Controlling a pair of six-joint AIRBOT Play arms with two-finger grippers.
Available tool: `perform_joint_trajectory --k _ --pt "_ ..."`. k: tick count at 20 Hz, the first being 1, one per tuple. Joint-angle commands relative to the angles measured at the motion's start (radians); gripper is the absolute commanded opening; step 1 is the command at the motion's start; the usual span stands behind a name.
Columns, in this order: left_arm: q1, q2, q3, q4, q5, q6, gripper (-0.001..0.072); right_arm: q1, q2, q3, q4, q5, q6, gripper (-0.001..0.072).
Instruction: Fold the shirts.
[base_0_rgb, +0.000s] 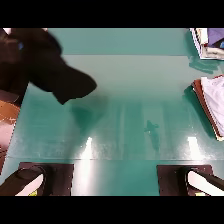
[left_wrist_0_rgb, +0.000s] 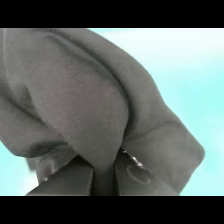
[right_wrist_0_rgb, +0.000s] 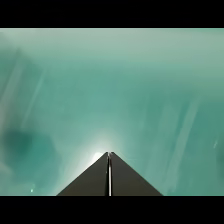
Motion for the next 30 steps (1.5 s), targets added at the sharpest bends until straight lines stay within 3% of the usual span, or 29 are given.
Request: perform_joint_trajectory --k 1,7,8,10,12,17,21,25,30 --pt "-0.237 -0.185 0.203 -0.037 -0.058 0.084 0.0026 0.0 0.0 0.085 -0.001 -0.031 0.0 0.0018" --pt "-0.455 -0.483 0.159 -0.039 -0.204 0.084 0.0027 0.0 0.0 0.1 -0.002 -0.006 0.0 0.0018" --pt "-0.478 -0.524 0.132 -0.04 -0.198 0.079 0.007 0.0 0.0 0.099 -0.002 -0.006 0.0 0.0018" --pt "-0.509 -0.583 0.079 -0.048 -0.159 0.078 0.072 0.0 0.0 0.099 -0.002 -0.007 0.0 0.0018" --pt "-0.498 -0.596 0.07 -0.029 -0.122 0.079 0.0661 0.0 0.0 0.099 -0.002 -0.007 0.0 0.0017" --pt "-0.269 -0.599 0.106 -0.034 -0.098 0.057 0.0661 0.0 -0.001 0.098 -0.002 0.0 0.0 0.0017" --pt "-0.078 -0.616 -0.071 -0.19 -0.015 0.057 0.0661 0.0 -0.001 0.098 -0.002 0.003 0.001 0.0017" --pt "-0.01 -0.69 -0.245 -0.261 0.026 0.117 0.0661 0.001 -0.001 0.098 -0.002 0.003 0.029 0.0017" --pt "-0.023 -0.768 -0.259 -0.442 0.061 0.238 0.0659 0.0 -0.001 0.098 -0.002 0.018 0.029 0.0017"
